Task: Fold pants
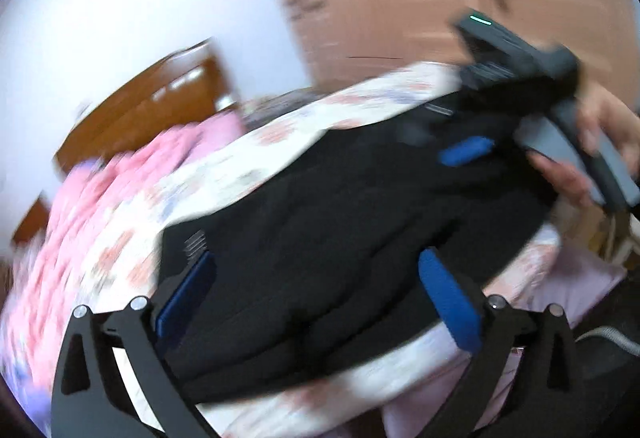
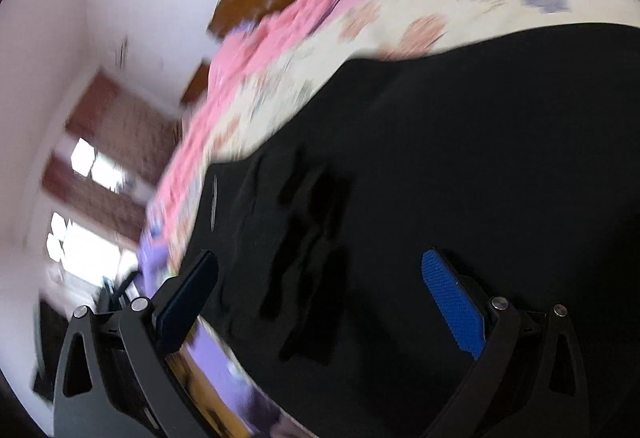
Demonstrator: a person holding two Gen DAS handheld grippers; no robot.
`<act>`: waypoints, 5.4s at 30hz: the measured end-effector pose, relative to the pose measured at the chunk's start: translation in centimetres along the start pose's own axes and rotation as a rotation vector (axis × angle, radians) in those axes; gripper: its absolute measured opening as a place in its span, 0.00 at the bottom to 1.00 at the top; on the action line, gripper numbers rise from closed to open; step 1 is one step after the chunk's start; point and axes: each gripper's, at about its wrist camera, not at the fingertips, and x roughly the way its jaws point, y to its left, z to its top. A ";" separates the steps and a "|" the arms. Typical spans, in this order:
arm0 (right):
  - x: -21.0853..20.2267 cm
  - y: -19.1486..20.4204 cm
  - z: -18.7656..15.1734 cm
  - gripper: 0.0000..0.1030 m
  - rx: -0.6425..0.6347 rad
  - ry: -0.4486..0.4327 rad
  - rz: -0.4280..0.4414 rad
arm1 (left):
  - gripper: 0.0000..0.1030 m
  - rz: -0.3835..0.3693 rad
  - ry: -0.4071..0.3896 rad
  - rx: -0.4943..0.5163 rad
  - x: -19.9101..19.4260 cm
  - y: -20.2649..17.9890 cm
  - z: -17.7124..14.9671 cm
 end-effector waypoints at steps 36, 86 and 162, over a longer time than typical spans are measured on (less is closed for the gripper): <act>3.1 5.3 -0.6 0.17 -0.053 -0.001 0.050 | 0.92 0.049 0.186 -0.078 3.3 8.6 -6.4; 3.0 5.8 0.2 0.22 -0.116 0.081 0.031 | 0.98 -0.031 0.167 -0.265 2.0 10.5 -7.0; 5.3 9.2 2.3 0.71 -0.567 -0.062 -0.330 | 0.99 -0.078 0.383 -0.297 19.4 12.3 4.2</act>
